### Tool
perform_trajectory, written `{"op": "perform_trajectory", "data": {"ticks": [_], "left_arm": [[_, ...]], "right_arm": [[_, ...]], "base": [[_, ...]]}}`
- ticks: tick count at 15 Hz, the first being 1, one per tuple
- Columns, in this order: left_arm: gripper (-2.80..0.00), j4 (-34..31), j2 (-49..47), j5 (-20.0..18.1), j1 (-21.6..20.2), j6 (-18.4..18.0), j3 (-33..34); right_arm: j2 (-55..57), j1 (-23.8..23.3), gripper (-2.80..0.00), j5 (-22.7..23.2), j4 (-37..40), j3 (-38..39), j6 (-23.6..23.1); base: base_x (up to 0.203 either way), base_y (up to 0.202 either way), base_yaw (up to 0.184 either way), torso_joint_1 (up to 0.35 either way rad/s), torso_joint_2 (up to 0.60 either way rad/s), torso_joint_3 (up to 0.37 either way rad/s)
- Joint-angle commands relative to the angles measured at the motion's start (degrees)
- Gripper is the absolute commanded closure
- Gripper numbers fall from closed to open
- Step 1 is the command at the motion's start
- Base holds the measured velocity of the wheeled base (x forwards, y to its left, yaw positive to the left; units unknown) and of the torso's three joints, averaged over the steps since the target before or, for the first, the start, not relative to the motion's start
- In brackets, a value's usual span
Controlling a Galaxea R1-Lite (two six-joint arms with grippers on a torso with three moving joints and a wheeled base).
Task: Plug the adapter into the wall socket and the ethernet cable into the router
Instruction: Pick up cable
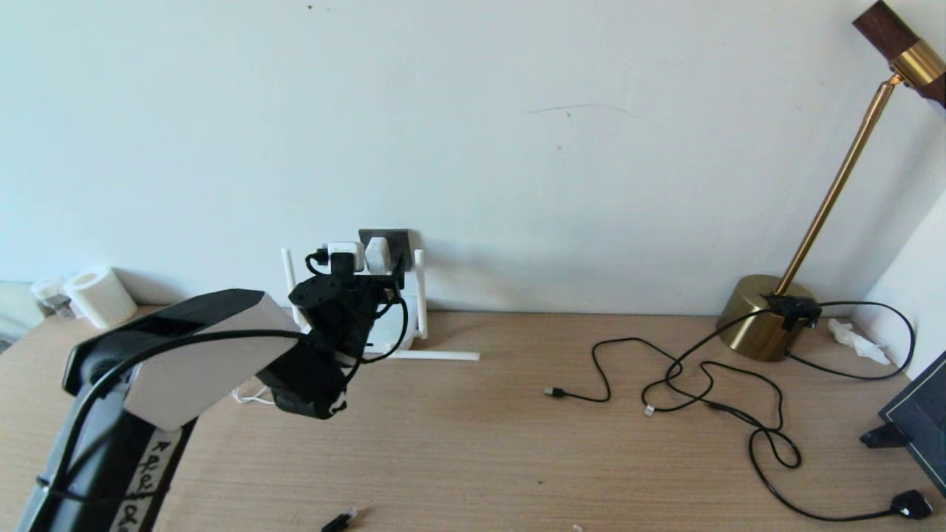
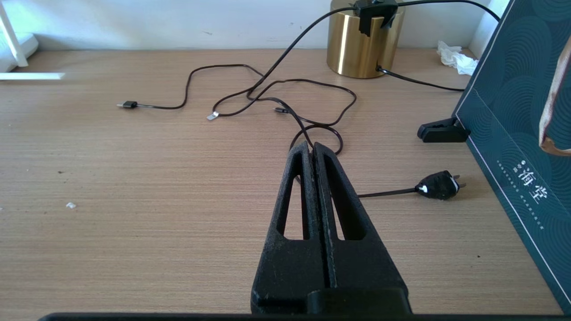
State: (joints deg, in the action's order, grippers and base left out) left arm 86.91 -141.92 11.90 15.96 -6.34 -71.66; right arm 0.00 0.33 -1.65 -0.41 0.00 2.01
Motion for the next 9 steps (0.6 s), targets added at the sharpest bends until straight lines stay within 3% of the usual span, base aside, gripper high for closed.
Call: {"op": "perform_trajectory", "data": {"ticks": [1,6,9], "left_arm": [[-2.8,0.7,6.0,-1.3,0.1,0.0,6.3],[-2.8,0.7,22.8,-5.7,0.2,-0.7,23.0],[-2.8,-0.6,36.6,-13.9,-0.6,-6.0,38.1]], "right_arm": [[0.0,0.0,0.0,0.0,0.0,0.0,0.0],[0.0,0.0,0.0,0.0,0.0,0.0,0.0],[0.0,0.0,0.0,0.0,0.0,0.0,0.0]], "base": [[0.0,0.0,0.0,0.0,0.0,0.0],[0.0,0.0,0.0,0.0,0.0,0.0],[0.0,0.0,0.0,0.0,0.0,0.0]]}}
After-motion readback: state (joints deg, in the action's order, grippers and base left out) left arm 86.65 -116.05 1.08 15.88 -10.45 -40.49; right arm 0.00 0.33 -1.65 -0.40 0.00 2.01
